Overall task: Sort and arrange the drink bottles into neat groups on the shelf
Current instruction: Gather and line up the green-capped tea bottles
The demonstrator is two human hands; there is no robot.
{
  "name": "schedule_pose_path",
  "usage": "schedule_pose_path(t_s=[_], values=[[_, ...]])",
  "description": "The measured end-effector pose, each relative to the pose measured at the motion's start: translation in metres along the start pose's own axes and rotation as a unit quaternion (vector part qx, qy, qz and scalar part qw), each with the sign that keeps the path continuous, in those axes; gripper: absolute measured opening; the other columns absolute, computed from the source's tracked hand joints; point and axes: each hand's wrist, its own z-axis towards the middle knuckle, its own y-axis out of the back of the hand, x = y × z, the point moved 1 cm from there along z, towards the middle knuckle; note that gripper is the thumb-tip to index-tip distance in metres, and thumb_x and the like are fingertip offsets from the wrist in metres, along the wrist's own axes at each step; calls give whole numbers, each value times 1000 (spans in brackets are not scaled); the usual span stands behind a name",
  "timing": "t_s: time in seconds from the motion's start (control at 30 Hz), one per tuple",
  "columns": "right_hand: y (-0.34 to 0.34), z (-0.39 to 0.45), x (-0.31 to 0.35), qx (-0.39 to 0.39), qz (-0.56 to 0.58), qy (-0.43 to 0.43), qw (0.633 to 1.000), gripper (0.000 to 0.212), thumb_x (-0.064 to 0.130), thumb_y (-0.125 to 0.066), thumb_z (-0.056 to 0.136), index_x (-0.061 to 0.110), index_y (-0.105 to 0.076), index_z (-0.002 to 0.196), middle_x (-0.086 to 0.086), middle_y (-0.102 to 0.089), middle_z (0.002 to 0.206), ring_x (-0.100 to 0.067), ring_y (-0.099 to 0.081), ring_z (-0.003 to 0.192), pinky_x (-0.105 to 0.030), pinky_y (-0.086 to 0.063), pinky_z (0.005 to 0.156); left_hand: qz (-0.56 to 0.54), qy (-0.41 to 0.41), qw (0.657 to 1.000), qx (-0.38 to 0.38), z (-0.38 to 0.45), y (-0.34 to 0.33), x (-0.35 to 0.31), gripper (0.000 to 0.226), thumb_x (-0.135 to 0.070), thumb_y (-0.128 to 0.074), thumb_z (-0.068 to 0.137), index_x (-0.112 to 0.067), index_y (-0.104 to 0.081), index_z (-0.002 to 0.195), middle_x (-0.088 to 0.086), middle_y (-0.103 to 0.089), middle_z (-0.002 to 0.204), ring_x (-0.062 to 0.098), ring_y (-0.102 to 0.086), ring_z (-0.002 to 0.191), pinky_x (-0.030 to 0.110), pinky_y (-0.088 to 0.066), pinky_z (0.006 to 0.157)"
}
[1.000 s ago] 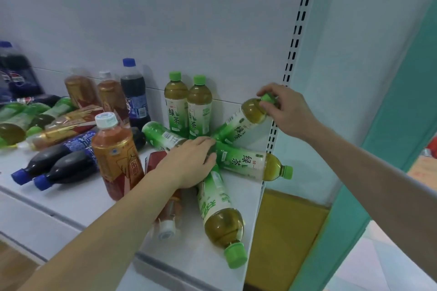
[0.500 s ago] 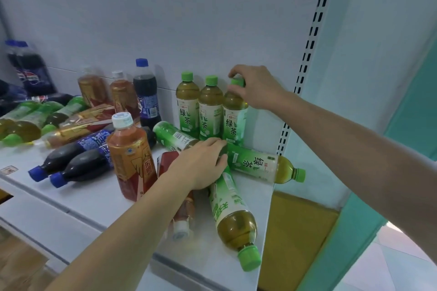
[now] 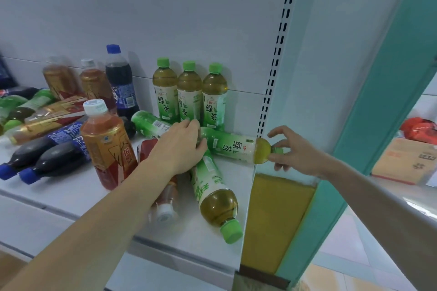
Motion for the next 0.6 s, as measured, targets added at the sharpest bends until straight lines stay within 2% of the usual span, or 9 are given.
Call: schedule_pose_path(t_s=[0.07, 0.13, 0.23, 0.3, 0.4, 0.43, 0.53, 0.6], values=[[5, 0, 4, -81, 60, 10, 995, 27, 8, -70, 94, 14, -55, 115, -20, -70, 107, -15, -69, 63, -28, -58, 62, 12, 6, 1000, -6, -3, 2, 0, 22, -42, -48, 100, -21, -48, 94, -1, -54, 96, 22, -54, 89, 35, -42, 72], [15, 3, 19, -145, 76, 41, 986, 16, 3, -71, 92, 12, -64, 102, -25, -71, 102, -13, -68, 59, -26, -59, 61, 13, 10, 1000, -5, -5, 3, -1, 23, -43, -48, 100, -22, -46, 90, -2, -54, 90, 22, -55, 83, 36, -42, 68], [32, 14, 54, -197, 39, 101, 975, 19, 5, -73, 91, 23, -69, 93, -12, -72, 97, -16, -68, 60, -34, -61, 67, 17, 17, 1000, -2, -4, 4, -1, 24, -45, -48, 100, -21, -49, 93, -1, -57, 91, 22, -56, 84, 38, -49, 72], [38, 23, 82, -207, -17, 146, 967, 16, 14, -74, 91, 29, -70, 94, -1, -72, 98, -18, -70, 65, -38, -60, 72, 13, 25, 1000, -4, -4, 5, 0, 25, -46, -49, 99, -21, -50, 94, -2, -58, 90, 22, -57, 84, 38, -51, 72], [30, 41, 126, -197, -110, 215, 950, 13, 22, -72, 92, 24, -73, 105, 8, -68, 101, 6, -58, 74, -28, -49, 82, 7, 32, 999, -14, -4, 5, 0, 24, -45, -50, 98, -21, -52, 92, -3, -59, 88, 19, -56, 81, 36, -46, 68], [25, 47, 141, -188, -137, 232, 945, 16, 23, -71, 92, 22, -73, 108, 7, -66, 102, 9, -54, 74, -26, -44, 82, 4, 34, 999, -18, -5, 6, 0, 24, -44, -51, 97, -21, -52, 91, -3, -59, 87, 18, -56, 81, 36, -46, 68], [7, 64, 174, -155, -173, 250, 940, 19, 26, -72, 91, 22, -72, 110, 2, -64, 109, -1, -54, 74, -26, -42, 82, -9, 38, 999, -32, -6, 7, 0, 25, -45, -54, 94, -22, -55, 86, -3, -60, 82, 18, -57, 78, 37, -50, 69], [-3, 72, 185, -143, -195, 252, 937, 18, 25, -70, 93, 23, -71, 111, 1, -61, 109, 0, -50, 73, -26, -41, 82, -13, 40, 998, -42, -7, 8, 0, 26, -45, -55, 93, -22, -56, 82, -4, -60, 79, 17, -57, 76, 36, -52, 69]])
